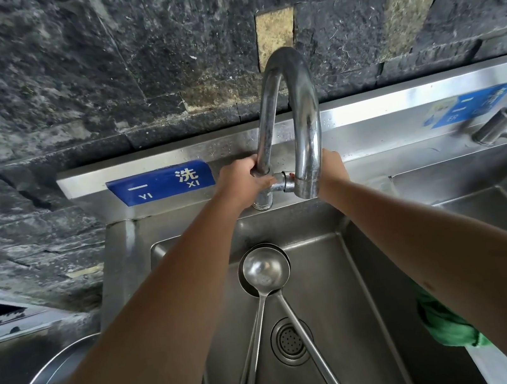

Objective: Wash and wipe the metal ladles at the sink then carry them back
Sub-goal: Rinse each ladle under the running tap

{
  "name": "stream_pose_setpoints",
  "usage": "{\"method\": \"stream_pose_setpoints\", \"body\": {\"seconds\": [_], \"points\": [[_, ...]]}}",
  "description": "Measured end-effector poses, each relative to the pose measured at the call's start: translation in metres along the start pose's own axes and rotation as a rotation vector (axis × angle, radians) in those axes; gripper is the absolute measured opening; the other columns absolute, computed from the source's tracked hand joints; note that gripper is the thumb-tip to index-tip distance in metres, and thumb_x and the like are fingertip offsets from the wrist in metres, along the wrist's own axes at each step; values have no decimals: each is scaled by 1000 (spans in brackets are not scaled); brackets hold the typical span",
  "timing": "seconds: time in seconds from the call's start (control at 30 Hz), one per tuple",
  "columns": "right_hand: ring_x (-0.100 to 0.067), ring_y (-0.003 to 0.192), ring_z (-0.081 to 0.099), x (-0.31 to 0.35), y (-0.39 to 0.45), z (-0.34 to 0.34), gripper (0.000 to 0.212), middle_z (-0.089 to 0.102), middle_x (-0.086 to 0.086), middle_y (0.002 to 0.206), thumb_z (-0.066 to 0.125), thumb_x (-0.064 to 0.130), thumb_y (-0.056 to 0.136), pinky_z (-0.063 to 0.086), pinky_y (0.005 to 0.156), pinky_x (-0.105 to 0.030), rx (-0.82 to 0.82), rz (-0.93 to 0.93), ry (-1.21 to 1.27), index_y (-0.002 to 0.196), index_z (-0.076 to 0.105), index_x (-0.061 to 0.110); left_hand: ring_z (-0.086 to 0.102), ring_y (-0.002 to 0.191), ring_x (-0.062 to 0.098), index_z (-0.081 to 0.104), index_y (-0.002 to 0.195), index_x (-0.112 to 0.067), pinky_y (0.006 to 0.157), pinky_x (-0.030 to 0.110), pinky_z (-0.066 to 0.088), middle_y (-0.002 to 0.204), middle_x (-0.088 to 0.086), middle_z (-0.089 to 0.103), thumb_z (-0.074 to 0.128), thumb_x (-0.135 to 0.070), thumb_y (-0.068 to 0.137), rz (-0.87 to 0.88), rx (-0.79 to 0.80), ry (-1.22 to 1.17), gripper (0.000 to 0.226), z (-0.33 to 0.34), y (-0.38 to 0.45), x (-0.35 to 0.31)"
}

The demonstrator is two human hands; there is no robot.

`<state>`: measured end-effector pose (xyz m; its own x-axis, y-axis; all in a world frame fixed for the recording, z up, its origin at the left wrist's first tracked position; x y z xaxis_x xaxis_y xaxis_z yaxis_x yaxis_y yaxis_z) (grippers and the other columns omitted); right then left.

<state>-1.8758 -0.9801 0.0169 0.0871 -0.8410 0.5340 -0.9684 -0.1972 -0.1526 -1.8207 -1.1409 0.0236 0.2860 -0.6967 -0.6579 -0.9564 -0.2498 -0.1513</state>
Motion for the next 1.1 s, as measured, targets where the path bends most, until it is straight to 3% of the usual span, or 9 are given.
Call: {"method": "stream_pose_setpoints", "body": {"seconds": [0.13,0.3,0.4,0.5,0.67,0.8,0.87,0.97,1.1], "points": [[-33,92,63,0,-4,-3,15,55,-7,72,48,-2,94,54,86,-45,4,6,38,95,62,-6,49,63,3,65,113,-21,50,20,37,79,-8,60,64,-28,90,4,14,-15,25,1,-1,0],[-23,78,54,-7,-2,-1,30,47,0,66,52,1,92,54,80,-42,1,39,54,65,44,13,48,64,1,64,119,-24,49,20,35,78,-11,59,62,-28,91,13,8,-12,29,1,-1,0],[-22,73,55,-10,2,4,19,52,-1,68,57,6,90,54,69,-37,-1,45,33,71,51,9,46,65,2,63,120,-20,51,20,36,75,-13,52,60,-24,92,8,12,-18,29,2,-2,1],[-19,68,54,-11,2,8,7,64,-10,80,60,7,88,55,69,-38,6,42,25,85,60,1,51,68,7,65,117,-18,56,24,42,81,-7,58,59,-21,91,3,31,-39,27,3,-3,1],[-29,79,58,-11,-1,6,22,66,-16,89,42,4,92,56,77,-46,2,31,35,93,62,-2,56,76,17,65,110,-14,63,27,44,86,0,61,56,-17,92,1,30,-44,21,5,-3,4],[-28,76,49,-13,-10,9,27,56,-11,78,37,14,97,40,63,-34,-5,55,107,82,56,3,57,75,10,66,101,-18,59,21,43,82,-8,61,61,-25,88,-21,26,-69,16,10,1,14],[-27,74,50,-16,-18,16,32,55,-8,73,38,23,100,35,60,-30,20,79,134,79,56,7,66,85,13,69,102,-25,72,31,55,92,-6,69,71,-33,80,-50,46,-167,23,17,5,22],[-22,67,49,-21,-37,35,31,52,-2,68,41,29,98,28,50,-29,83,96,126,73,52,15,67,96,17,65,114,-24,89,41,55,106,-1,70,74,-35,76,-84,39,-236,40,32,9,45],[-26,76,53,-32,-80,70,23,58,-4,77,45,24,93,37,60,-30,147,112,217,76,56,13,64,107,24,53,133,-15,94,44,51,117,7,68,64,-57,73,-155,65,-174,74,54,-21,69]]}}
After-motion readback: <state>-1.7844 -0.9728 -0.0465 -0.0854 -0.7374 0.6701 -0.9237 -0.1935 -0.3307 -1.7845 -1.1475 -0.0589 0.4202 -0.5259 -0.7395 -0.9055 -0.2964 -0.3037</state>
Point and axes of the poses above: each hand's wrist, its own y-axis towards the middle knuckle, its own z-axis out of the palm, x = y × z, the point moved 8 cm from there along y, towards the middle knuckle
